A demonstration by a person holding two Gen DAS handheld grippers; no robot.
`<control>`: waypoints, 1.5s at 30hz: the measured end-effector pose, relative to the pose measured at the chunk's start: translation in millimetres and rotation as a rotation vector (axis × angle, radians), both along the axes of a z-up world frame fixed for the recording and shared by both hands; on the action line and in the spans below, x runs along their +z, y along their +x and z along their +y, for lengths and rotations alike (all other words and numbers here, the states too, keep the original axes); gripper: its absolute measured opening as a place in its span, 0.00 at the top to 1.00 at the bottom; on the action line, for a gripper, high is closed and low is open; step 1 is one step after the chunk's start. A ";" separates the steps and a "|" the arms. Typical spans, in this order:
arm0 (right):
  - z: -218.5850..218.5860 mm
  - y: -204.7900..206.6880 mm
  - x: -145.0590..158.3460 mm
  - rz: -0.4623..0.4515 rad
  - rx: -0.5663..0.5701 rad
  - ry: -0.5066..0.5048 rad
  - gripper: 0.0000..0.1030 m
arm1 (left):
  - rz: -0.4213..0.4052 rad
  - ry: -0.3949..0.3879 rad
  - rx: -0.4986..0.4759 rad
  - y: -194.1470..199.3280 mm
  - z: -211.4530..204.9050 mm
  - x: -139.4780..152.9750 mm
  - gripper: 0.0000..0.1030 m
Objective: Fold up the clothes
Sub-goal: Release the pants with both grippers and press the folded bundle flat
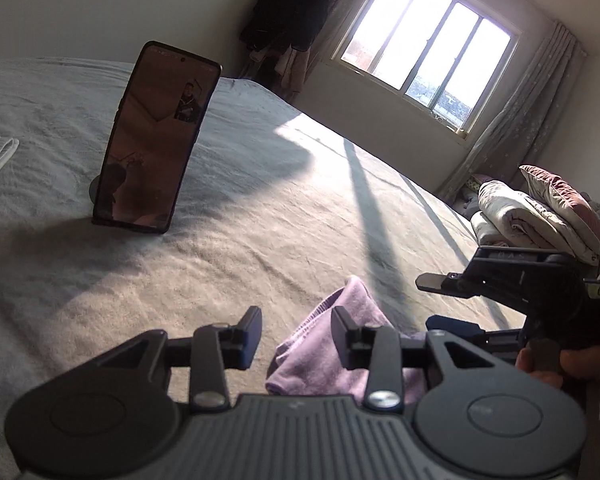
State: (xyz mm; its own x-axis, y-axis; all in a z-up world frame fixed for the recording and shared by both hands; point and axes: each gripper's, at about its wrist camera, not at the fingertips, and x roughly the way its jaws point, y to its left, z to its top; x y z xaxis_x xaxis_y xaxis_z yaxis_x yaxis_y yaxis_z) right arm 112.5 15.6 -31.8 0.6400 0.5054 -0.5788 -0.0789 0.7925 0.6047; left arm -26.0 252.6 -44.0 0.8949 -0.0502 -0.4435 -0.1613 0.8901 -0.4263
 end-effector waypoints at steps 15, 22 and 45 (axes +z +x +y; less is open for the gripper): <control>-16.1 -41.0 -46.6 -0.231 0.047 -0.466 0.69 | 0.062 0.205 -0.247 91.8 -35.9 -33.8 0.97; -20.9 -48.0 -34.3 -0.282 0.050 -0.429 0.68 | -0.013 0.137 -0.243 80.5 -28.4 -18.6 0.96; -15.0 -66.8 -12.6 -0.315 0.086 -0.387 0.68 | -0.045 0.057 -0.259 52.8 13.0 -10.5 0.95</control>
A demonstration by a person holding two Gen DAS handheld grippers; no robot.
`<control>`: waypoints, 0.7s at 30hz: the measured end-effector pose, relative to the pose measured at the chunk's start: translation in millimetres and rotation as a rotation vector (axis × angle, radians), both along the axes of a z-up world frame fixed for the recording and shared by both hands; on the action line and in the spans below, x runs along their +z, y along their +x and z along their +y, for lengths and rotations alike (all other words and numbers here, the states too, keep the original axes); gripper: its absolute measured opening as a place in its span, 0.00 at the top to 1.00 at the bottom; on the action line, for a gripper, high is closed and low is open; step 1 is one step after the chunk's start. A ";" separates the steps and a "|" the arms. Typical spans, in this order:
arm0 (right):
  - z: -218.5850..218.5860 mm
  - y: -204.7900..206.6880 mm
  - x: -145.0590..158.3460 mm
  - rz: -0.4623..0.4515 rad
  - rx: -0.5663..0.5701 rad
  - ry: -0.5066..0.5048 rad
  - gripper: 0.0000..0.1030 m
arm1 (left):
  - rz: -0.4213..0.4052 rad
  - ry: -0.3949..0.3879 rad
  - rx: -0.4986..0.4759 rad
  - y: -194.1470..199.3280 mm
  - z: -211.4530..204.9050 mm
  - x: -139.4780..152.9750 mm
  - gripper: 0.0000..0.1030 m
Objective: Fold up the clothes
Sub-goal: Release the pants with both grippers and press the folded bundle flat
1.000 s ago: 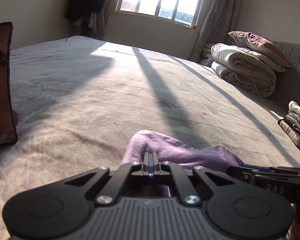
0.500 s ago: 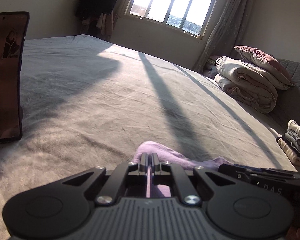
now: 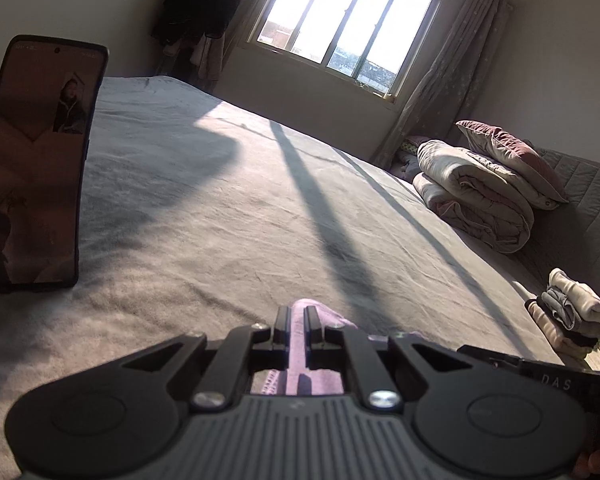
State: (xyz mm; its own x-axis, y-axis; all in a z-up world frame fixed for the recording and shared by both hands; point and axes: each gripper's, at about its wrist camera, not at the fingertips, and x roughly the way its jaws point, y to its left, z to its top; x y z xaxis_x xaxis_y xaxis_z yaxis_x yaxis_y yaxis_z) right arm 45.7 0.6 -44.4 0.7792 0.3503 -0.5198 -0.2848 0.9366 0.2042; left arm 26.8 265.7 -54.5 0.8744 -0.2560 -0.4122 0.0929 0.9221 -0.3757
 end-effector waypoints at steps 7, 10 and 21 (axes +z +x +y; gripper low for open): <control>13.8 -56.3 -11.9 -0.005 0.086 -0.052 0.67 | 0.007 0.107 -0.114 -29.5 -2.2 -9.7 0.95; 18.5 -71.3 -21.2 0.003 0.098 -0.089 0.67 | 0.020 0.129 -0.100 -35.3 3.1 -13.1 0.95; -10.6 -93.7 -24.2 0.094 0.035 0.031 0.65 | 0.120 -0.078 -0.034 -27.9 39.6 -13.7 0.88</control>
